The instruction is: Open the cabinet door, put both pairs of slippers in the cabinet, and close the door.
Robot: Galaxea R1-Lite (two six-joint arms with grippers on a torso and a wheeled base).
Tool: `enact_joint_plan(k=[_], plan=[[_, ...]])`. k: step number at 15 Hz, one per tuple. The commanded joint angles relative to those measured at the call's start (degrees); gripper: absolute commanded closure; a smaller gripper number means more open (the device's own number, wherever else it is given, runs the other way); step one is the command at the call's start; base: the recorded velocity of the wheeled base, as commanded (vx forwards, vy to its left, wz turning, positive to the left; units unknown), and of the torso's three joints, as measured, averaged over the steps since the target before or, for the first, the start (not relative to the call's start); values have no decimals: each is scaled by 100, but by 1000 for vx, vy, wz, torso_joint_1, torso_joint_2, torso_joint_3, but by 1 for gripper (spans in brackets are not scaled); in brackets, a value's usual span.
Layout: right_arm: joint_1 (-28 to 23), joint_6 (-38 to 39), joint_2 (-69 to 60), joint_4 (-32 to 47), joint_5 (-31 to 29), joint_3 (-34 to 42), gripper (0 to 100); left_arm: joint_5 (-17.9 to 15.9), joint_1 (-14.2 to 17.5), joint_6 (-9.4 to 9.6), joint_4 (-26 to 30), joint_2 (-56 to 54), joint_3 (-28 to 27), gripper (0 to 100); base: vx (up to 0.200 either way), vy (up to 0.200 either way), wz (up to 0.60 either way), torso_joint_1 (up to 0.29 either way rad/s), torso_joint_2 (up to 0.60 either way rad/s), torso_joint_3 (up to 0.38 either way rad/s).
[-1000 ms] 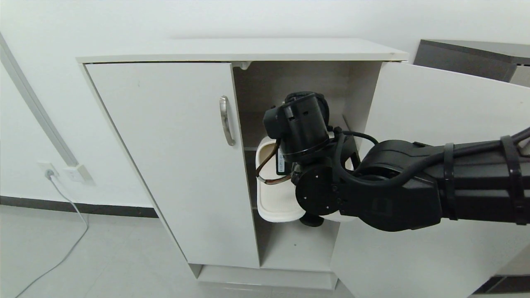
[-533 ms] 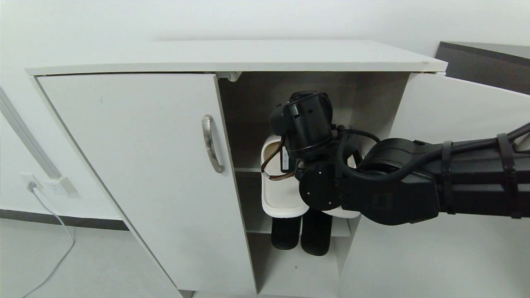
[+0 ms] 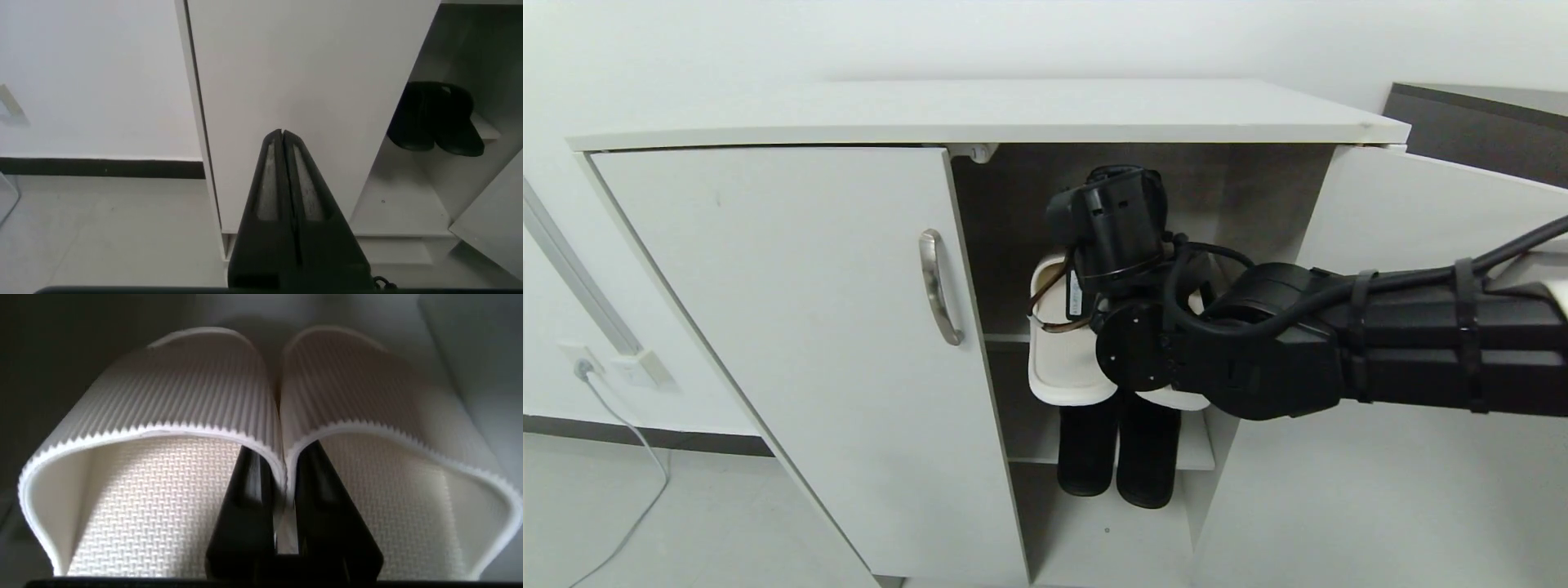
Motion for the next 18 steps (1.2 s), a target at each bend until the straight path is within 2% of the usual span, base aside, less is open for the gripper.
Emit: enact_joint_plan(k=[1, 7, 18], plan=[[-210, -50, 340, 7, 13, -367, 100, 4, -9, -1, 0, 1, 1, 100, 0, 0, 0, 0, 0, 0], [-517, -243, 885, 236, 66, -1369, 100, -5, 0, -1, 0, 1, 1, 100, 0, 0, 0, 0, 0, 0], [-711, -243, 990, 350, 162, -1393, 100, 4, 0, -1, -9, 1, 1, 100, 0, 0, 0, 0, 0, 0]])
